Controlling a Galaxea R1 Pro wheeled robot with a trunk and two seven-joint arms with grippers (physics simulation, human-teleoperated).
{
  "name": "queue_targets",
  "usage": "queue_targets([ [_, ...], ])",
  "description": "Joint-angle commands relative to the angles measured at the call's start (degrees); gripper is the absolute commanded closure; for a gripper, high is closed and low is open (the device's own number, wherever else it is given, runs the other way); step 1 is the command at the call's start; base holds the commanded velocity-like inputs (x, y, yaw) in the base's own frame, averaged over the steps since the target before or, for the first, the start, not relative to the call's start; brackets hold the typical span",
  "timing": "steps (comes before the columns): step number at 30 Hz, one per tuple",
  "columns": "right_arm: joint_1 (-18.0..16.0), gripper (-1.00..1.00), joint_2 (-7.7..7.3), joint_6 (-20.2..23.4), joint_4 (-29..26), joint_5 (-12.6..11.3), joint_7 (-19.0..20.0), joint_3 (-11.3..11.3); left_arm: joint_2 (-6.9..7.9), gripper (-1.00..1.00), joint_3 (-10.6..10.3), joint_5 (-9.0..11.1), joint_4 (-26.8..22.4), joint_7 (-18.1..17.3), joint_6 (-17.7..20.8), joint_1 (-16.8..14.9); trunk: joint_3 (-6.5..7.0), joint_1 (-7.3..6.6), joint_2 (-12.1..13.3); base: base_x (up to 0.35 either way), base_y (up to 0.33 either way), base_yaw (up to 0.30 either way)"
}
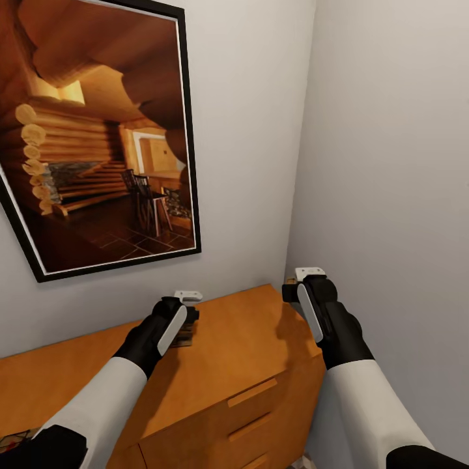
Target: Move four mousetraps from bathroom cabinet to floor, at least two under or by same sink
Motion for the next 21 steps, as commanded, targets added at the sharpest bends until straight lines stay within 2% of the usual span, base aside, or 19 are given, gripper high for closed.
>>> queue_targets([
  [1, -0.05, 1.00, -0.01, 0.19, -0.04, -0.48, -0.49, 0.06, 0.01, -1.00, -0.16, 0.60, -0.04, 0.55, 0.12, -0.05, -0.08, 0.01, -0.05, 0.000, 0.000, 0.000],
  [14, -0.04, 1.00, 0.05, 0.19, -0.04, -0.48, -0.47, 0.06, -0.45, -1.00, -0.24, 0.10, -0.04, 0.60, 0.33, -0.05, -0.08, 0.01, -0.05, 0.000, 0.000, 0.000],
  [21, -0.05, 1.00, 0.06, 0.19, -0.10, -0.48, -0.47, 0.06, -1.57, -1.00, -0.26, -0.11, -0.11, 0.96, 0.52, -0.05, -0.08, 0.01, -0.05, 0.000, 0.000, 0.000],
])
